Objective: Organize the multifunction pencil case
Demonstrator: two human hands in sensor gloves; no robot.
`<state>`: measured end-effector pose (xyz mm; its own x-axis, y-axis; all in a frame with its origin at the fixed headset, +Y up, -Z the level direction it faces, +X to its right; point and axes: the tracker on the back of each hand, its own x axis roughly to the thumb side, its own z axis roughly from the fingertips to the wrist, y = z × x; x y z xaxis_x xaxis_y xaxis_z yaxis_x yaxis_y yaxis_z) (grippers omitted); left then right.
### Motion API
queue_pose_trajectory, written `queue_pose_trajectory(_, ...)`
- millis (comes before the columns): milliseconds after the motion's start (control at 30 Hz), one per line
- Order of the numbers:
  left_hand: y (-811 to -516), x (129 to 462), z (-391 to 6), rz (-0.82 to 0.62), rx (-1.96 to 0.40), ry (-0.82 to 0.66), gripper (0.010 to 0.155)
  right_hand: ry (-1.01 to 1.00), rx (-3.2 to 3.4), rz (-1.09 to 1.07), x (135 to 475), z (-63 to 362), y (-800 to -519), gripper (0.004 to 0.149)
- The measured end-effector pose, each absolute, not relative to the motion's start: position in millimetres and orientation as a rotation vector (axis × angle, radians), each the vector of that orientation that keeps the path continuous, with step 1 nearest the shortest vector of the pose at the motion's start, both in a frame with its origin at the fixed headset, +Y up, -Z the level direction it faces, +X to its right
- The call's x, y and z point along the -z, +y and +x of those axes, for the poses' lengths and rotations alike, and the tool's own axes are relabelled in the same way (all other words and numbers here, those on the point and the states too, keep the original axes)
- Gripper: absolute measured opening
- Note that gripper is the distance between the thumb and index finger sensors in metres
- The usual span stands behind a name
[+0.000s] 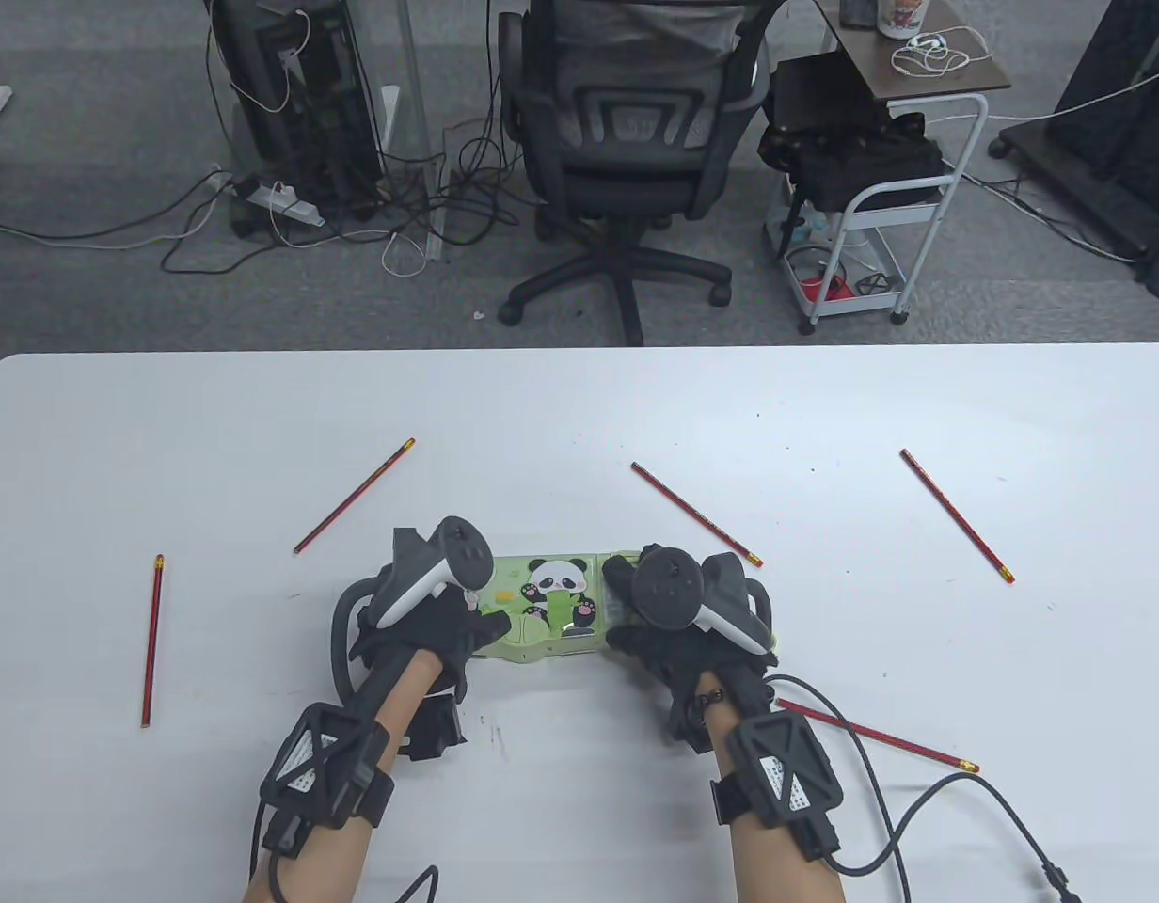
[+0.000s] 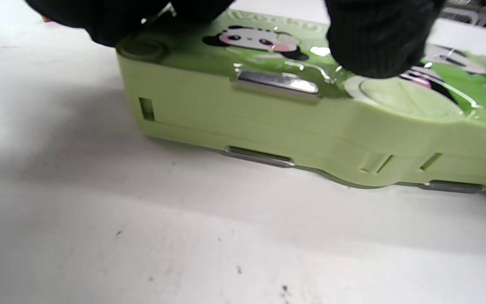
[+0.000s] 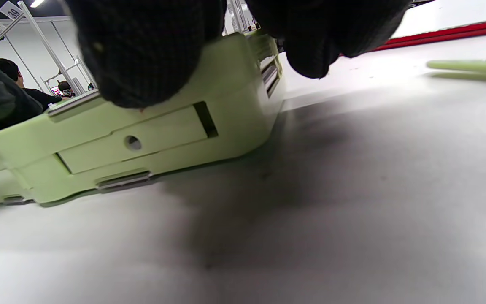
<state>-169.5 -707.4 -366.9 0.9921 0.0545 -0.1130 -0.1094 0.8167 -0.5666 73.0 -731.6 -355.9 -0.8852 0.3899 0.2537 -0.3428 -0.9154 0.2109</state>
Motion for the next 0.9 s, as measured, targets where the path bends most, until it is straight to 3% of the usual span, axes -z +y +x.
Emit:
queue_pose_trajectory(267,-709,375,-153,-0.655,0.027,0.156,0.108,0.225,-2.72,0.414,356,73,-732,0.074)
queue_pose_trajectory(567,-710,369,-155,-0.625,0.05,0.11,0.107,0.226,-2.737,0.416,356,72,-732,0.074)
queue_pose_trajectory(700,-705,364,-174,-0.594,-0.01,0.017,0.096,0.225,-2.743,0.414,355,71,-732,0.074)
queue_pose_trajectory(900,-705,355,-233,-0.475,-0.162,-0.184,0.068,0.232,-2.75,0.415,355,70,-732,0.074)
